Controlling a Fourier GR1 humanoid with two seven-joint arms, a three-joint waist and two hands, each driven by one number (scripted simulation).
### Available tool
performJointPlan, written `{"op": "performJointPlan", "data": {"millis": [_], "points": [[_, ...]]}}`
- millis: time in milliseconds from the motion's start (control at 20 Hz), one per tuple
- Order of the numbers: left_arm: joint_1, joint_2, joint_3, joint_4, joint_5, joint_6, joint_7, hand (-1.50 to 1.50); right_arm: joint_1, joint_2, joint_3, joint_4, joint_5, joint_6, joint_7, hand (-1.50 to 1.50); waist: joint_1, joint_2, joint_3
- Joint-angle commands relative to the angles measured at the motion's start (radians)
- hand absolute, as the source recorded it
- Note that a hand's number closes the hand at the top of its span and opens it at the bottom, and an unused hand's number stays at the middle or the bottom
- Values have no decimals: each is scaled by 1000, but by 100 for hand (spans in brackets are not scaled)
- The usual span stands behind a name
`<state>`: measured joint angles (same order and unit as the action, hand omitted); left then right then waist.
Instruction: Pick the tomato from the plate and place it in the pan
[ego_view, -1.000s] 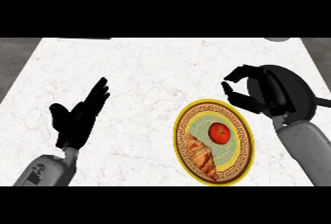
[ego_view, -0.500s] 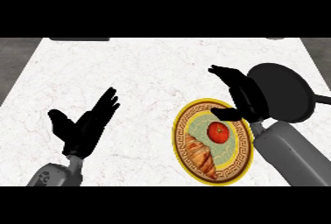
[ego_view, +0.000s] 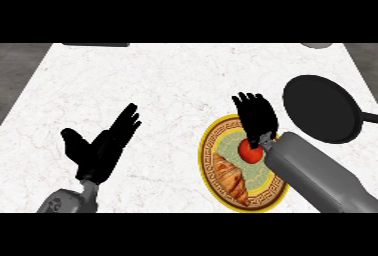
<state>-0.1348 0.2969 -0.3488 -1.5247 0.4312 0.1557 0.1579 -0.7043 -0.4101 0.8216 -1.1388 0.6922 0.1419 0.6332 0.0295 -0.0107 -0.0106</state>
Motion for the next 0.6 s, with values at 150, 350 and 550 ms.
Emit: {"op": "performJointPlan", "data": {"millis": [150,350,550], "points": [[-24,-7,8,18,-6,-4,0,0,-84,248,64,121,-54,450,374,-150,-5,11,6],[23,1,14,5,-2,-15,-17,0,-96,392,35,182,-84,560,550,-150,-11,6,8],[40,0,16,5,2,-49,-42,0,-90,406,38,214,-125,546,613,-150,-4,8,9]]}}
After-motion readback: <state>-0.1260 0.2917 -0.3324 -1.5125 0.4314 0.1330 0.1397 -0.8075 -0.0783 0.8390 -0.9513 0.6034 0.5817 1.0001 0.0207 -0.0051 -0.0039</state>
